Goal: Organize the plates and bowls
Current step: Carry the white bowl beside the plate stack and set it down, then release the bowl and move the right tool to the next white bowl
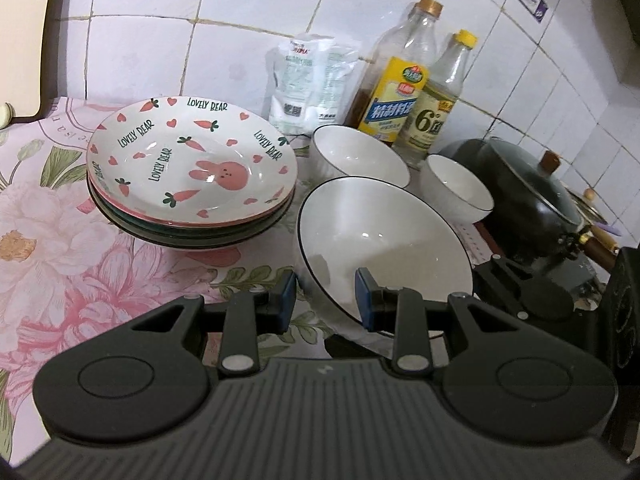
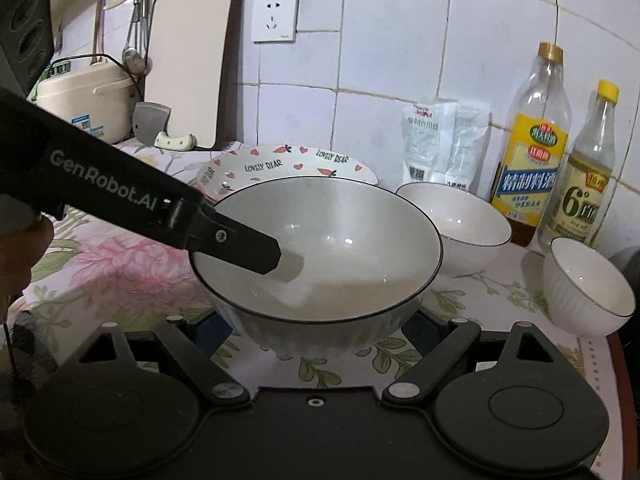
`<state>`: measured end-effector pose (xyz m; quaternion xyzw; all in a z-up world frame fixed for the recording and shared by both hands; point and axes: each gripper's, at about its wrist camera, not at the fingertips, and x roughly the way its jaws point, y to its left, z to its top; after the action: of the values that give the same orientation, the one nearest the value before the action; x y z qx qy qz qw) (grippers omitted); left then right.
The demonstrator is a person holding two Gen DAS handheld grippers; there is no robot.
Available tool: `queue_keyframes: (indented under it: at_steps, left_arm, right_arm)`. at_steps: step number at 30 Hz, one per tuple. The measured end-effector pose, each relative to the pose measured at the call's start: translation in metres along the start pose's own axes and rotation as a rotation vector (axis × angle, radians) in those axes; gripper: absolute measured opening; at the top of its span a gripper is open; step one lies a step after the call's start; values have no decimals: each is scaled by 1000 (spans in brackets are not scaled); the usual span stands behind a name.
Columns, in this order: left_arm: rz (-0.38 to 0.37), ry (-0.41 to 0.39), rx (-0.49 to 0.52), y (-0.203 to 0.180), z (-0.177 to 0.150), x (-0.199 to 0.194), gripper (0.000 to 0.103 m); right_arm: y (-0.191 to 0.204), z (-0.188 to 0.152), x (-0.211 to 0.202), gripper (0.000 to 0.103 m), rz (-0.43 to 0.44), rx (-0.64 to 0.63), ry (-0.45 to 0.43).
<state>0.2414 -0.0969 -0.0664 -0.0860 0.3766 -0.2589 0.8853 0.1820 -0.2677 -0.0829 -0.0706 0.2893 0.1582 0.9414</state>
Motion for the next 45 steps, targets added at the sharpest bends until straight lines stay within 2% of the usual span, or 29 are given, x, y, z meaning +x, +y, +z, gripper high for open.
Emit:
queue_keyframes:
  at_steps: [14, 18, 27, 35, 42, 45]
  left_arm:
    - [13, 73, -29, 9, -9, 29, 30]
    - [28, 71, -17, 5, -9, 24, 30]
    - [36, 52, 33, -7, -7, -2, 30]
    - [45, 25, 85, -27, -8, -29, 30]
    - [45, 0, 113, -41, -7, -45, 30]
    - [53, -5, 139, -49, -3, -51, 31]
  right_arm:
    - [-9, -17, 27, 92, 24, -9, 75]
    - [-18, -21, 26, 92, 50, 51, 81]
    - [-30, -29, -23, 93, 56, 88, 7]
    - [-47, -16, -69, 93, 53, 148, -71]
    - [-60, -2, -88, 93, 104, 268, -45]
    - [-65, 6, -95, 93, 99, 289, -45]
